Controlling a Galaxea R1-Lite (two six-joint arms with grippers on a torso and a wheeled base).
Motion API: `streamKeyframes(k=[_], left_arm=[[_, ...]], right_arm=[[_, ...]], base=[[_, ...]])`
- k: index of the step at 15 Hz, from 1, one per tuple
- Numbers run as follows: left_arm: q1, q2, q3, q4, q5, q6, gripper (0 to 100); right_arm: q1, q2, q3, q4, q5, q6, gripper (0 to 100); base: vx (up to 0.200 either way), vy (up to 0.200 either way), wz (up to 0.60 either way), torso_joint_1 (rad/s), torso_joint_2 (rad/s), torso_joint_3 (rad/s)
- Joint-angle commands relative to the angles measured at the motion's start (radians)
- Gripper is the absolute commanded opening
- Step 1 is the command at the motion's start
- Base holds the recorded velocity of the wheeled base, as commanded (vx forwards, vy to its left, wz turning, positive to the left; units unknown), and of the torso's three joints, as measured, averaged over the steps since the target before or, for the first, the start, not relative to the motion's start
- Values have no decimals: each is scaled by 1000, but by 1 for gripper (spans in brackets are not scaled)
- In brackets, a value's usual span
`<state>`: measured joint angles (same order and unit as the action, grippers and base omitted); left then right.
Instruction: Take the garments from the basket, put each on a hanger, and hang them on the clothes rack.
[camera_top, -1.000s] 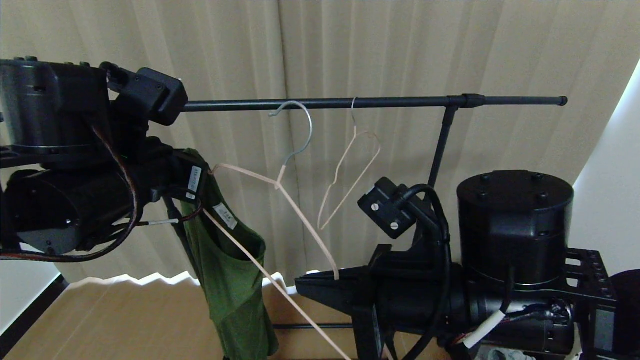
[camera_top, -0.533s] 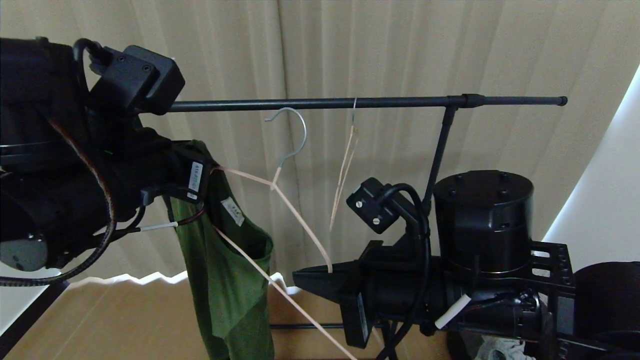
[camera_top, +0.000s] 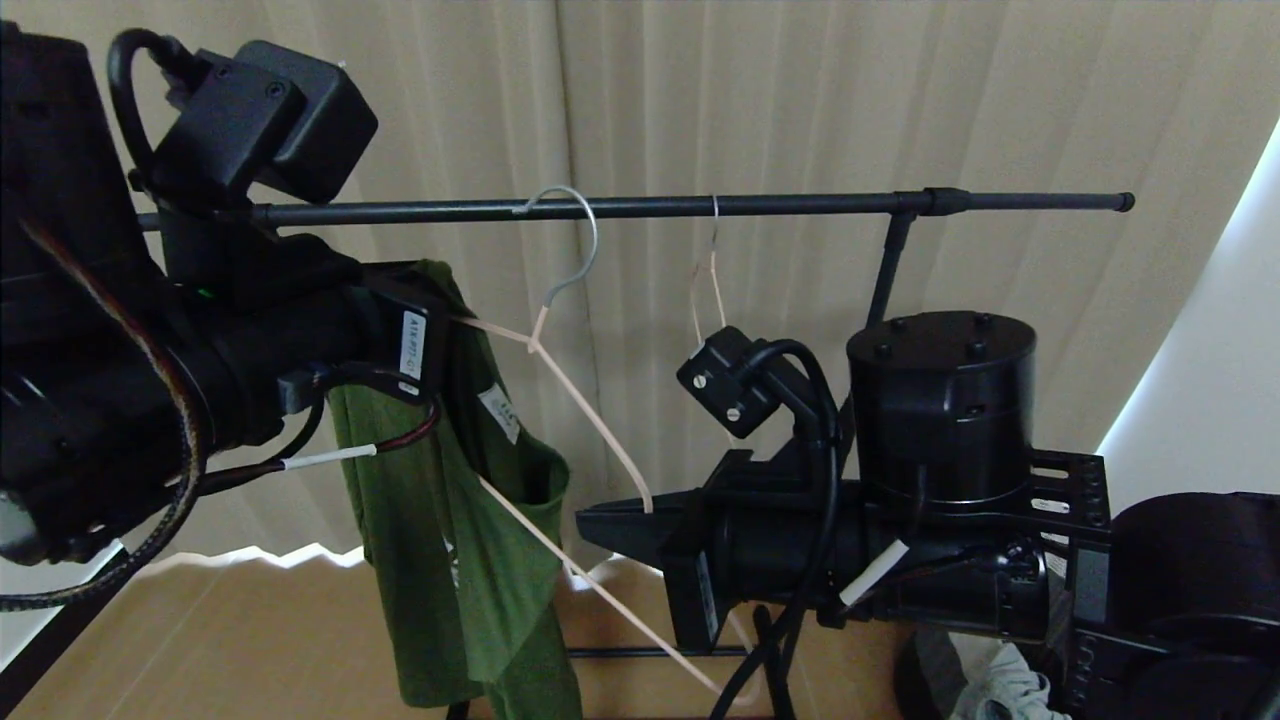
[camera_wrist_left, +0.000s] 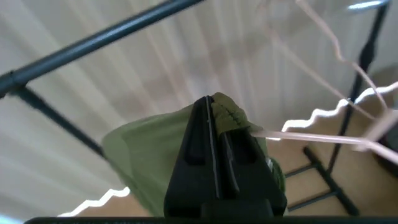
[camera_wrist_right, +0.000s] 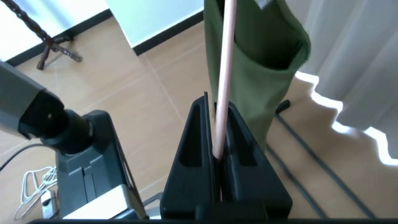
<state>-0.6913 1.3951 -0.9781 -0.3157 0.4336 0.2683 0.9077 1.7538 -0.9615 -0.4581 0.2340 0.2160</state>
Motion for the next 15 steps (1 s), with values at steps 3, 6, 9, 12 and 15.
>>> streamKeyframes(k=[3,6,9,12,15], left_arm=[[-34,-19,2,-42,-70,8,0],[-67,-36,12,-43,-79,9,0],[-85,-44,27,-43,-145,11,0],[-102,-39,48,-59,-151,11,0],[-102,-44,53,-85,-151,9,0]], right_arm=[[-3,7,-36,7,1,-21,0],[-32,-2,-51,42,1,-44,0],[-52,0,-54,42,1,-79,0],[-66,-5,-57,42,1,-93,0],[-90,-28,-56,41,1,-102,0]], base=[[0,0,0,0,0,0],[0,0,0,0,0,0],[0,0,0,0,0,0],[0,0,0,0,0,0],[0,0,0,0,0,0]])
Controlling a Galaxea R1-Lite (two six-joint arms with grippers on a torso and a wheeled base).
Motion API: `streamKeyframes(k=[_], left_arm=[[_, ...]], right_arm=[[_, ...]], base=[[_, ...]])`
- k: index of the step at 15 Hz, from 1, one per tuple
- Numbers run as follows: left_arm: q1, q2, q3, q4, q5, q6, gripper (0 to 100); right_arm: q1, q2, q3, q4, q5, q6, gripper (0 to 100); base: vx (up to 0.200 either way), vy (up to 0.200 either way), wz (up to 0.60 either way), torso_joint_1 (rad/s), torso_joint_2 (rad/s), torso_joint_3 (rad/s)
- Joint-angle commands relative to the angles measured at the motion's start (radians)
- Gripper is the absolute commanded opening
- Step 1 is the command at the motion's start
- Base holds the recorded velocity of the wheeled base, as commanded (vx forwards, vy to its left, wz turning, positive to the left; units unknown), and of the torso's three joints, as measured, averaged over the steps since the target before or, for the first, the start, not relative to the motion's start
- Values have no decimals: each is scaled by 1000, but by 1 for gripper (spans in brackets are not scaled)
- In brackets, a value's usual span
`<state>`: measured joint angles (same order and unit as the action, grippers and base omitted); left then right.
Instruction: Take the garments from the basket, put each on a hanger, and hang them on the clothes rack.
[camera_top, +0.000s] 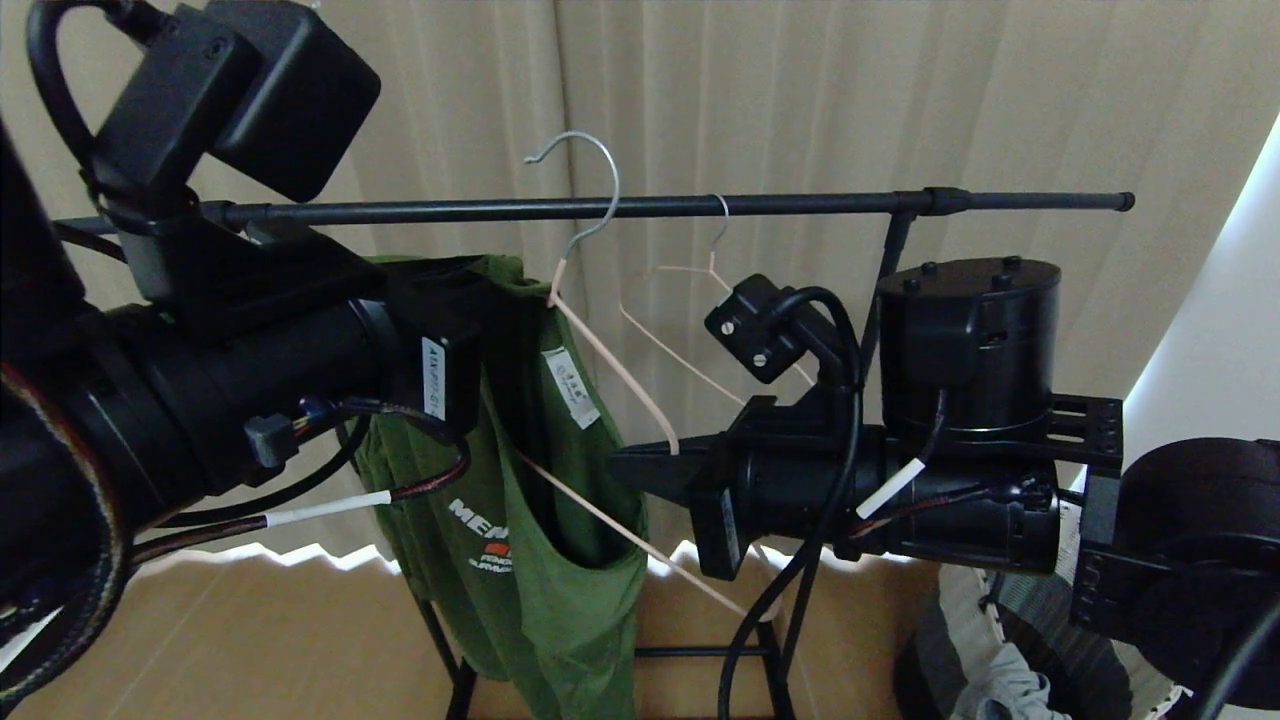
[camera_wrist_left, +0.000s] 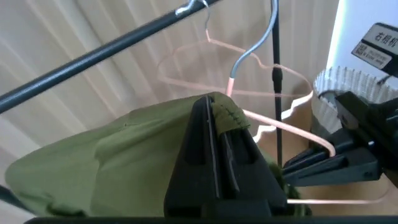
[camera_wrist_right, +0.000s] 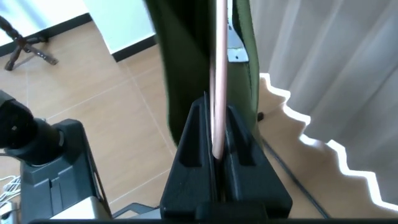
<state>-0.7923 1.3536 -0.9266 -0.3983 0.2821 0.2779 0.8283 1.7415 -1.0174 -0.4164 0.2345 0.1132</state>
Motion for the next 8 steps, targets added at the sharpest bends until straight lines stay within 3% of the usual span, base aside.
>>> streamKeyframes(k=[1,4,8], left_arm=[[-1,-2,3,-2,0,0,0],[-1,-1,9,-4,0,-2,0],[-1,7,64,-80,-26,1,0]], right_arm=[[-17,-23,-1,-1,0,0,0],[-34,-40,-10,-1,0,-1,0],[-52,-57,-38,-1,2,-3,0]], base=[[0,0,0,0,0,0],[0,0,0,0,0,0],[0,0,0,0,0,0]])
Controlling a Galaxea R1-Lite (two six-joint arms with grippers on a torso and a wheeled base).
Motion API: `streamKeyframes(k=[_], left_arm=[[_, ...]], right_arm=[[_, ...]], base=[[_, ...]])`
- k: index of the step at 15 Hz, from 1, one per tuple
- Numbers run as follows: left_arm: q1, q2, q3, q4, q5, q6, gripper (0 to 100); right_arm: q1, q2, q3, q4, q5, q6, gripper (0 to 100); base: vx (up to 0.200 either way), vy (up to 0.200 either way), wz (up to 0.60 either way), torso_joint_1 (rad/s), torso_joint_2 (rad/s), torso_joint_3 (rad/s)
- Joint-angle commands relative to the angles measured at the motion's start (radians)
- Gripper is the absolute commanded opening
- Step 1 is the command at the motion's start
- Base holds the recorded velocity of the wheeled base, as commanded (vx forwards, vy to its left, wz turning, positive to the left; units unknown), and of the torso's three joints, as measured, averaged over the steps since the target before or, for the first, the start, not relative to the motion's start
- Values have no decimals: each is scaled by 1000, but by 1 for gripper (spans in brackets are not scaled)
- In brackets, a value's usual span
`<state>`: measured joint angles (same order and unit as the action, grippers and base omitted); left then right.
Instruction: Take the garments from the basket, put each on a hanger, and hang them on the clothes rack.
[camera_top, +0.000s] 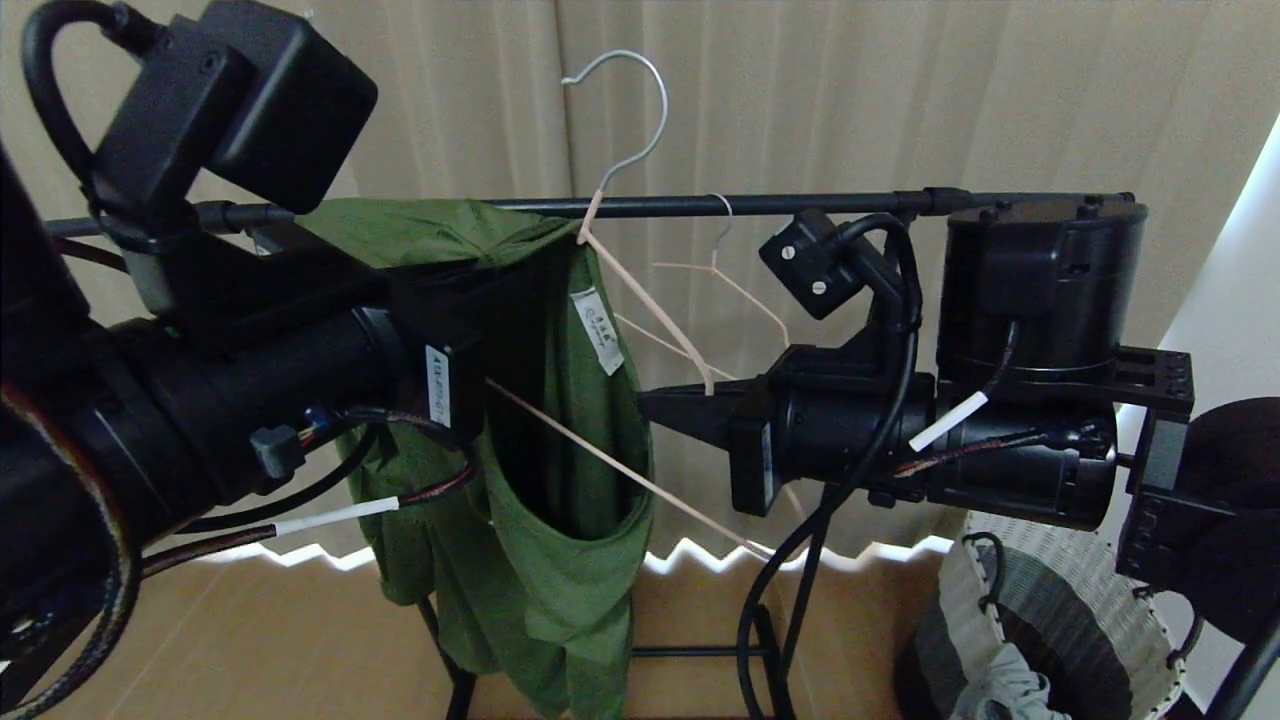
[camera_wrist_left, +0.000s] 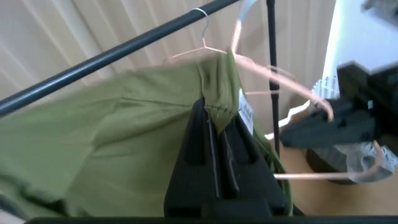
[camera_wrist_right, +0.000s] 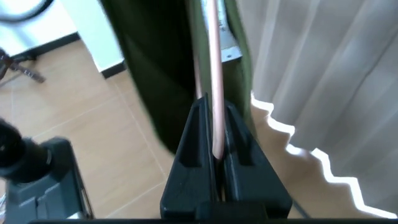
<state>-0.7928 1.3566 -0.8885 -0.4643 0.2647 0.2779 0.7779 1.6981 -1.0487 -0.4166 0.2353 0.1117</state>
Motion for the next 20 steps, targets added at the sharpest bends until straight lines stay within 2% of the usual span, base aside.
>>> streamKeyframes(k=[1,2,7,9,12,13,17,18,19,20], left_arm=[[0,4,34,-19,-13,1,0],[0,4,34,-20,-13,1,100],[0,-5,39,-20,-13,1,100],[0,-30,77,-27,-15,1,100],[7,-96,148,-31,-15,9,100],[29,-151,186,-31,-15,67,100],[101,-214,209,-31,-58,179,100],[101,-214,209,-31,-58,179,100],[145,-226,197,-33,-87,310,100],[147,-231,191,-33,-110,368,100]], right_arm=[[-2,-15,-7,-1,1,-1,0],[-2,-20,-5,-1,1,-4,0],[-2,-37,-4,-1,1,-38,0],[-8,-51,-1,2,1,-40,0],[-46,-89,-4,76,1,-52,0],[-74,-123,-4,131,1,-79,0],[-111,-181,-4,223,-1,-95,0],[-111,-181,-4,223,-1,-95,0],[-112,-198,4,257,-1,-121,0],[-112,-196,9,259,-1,-121,0]], base=[[0,0,0,0,0,0],[0,0,0,0,0,0],[0,0,0,0,0,0],[0,0,0,0,0,0],[0,0,0,0,0,0],[0,0,0,0,0,0],[0,0,0,0,0,0],[0,0,0,0,0,0],[0,0,0,0,0,0],[0,0,0,0,0,0]])
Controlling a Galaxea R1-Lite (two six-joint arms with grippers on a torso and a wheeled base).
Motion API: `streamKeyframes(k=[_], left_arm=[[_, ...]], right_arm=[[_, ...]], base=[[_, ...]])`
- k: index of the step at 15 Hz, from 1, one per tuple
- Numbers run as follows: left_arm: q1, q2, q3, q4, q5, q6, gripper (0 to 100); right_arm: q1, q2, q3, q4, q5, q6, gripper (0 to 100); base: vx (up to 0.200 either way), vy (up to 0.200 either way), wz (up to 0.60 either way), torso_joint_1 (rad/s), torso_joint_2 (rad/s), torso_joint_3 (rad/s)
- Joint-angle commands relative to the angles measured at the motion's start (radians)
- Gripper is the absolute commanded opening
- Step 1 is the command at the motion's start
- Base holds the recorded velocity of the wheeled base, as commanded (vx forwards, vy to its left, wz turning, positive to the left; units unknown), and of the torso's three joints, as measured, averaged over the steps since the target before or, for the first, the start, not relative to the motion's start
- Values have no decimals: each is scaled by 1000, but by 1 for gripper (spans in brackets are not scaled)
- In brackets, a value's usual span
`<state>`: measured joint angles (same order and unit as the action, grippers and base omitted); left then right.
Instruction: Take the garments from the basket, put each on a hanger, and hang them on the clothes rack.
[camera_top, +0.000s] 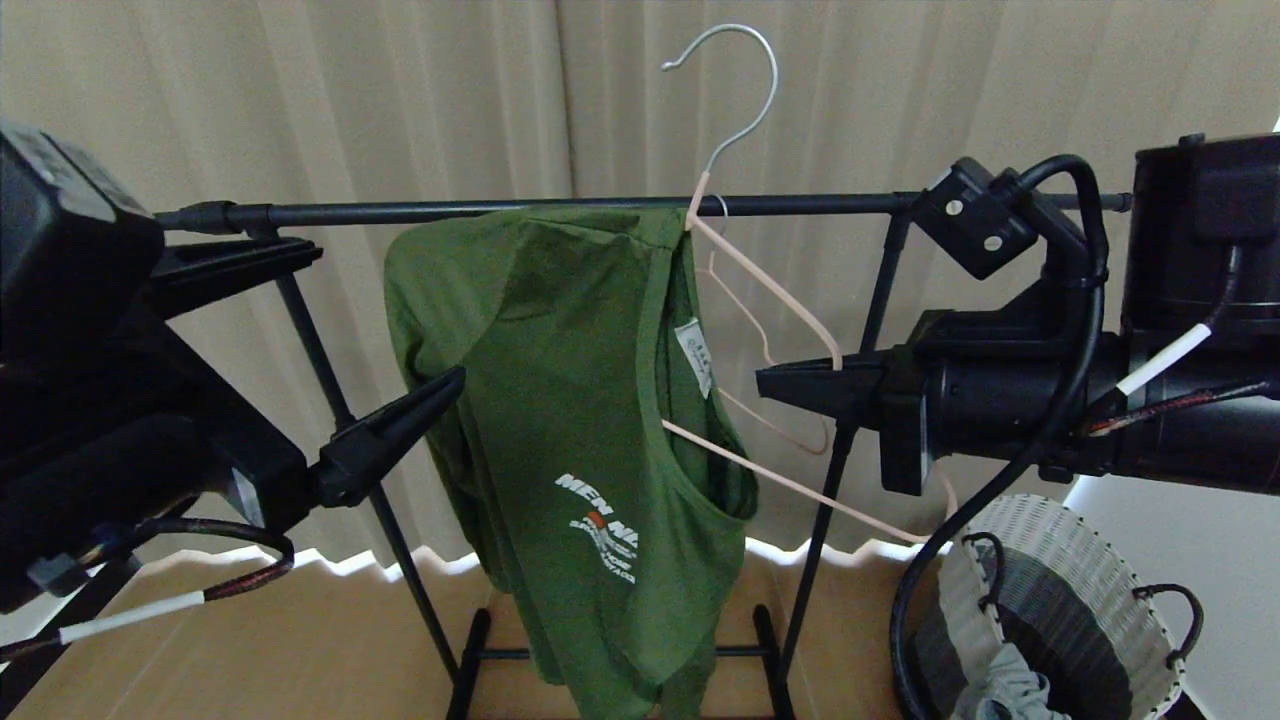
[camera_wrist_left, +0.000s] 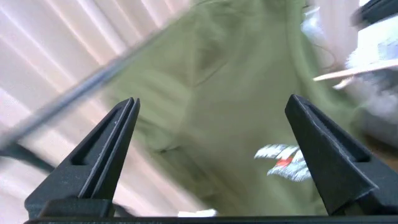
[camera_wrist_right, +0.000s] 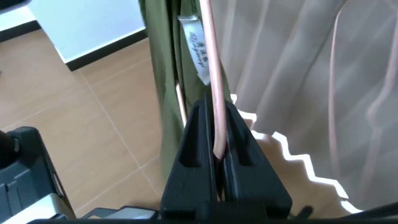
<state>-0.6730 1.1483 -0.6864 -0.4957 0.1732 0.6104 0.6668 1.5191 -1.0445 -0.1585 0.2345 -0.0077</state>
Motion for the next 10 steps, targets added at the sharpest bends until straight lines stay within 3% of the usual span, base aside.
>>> streamKeyframes(k=[1,3,10], left_arm=[[29,-18,-27,-1,-37,107,100],[32,8,-61,0,-49,170,100],[46,149,-122,0,-61,259,100]], right_arm=[[0,-11,9,1,0,-3,0],[5,-7,9,1,2,-31,0],[77,-19,14,2,3,-48,0]], base=[[0,0,0,0,0,0],[0,0,0,0,0,0],[0,0,0,0,0,0]])
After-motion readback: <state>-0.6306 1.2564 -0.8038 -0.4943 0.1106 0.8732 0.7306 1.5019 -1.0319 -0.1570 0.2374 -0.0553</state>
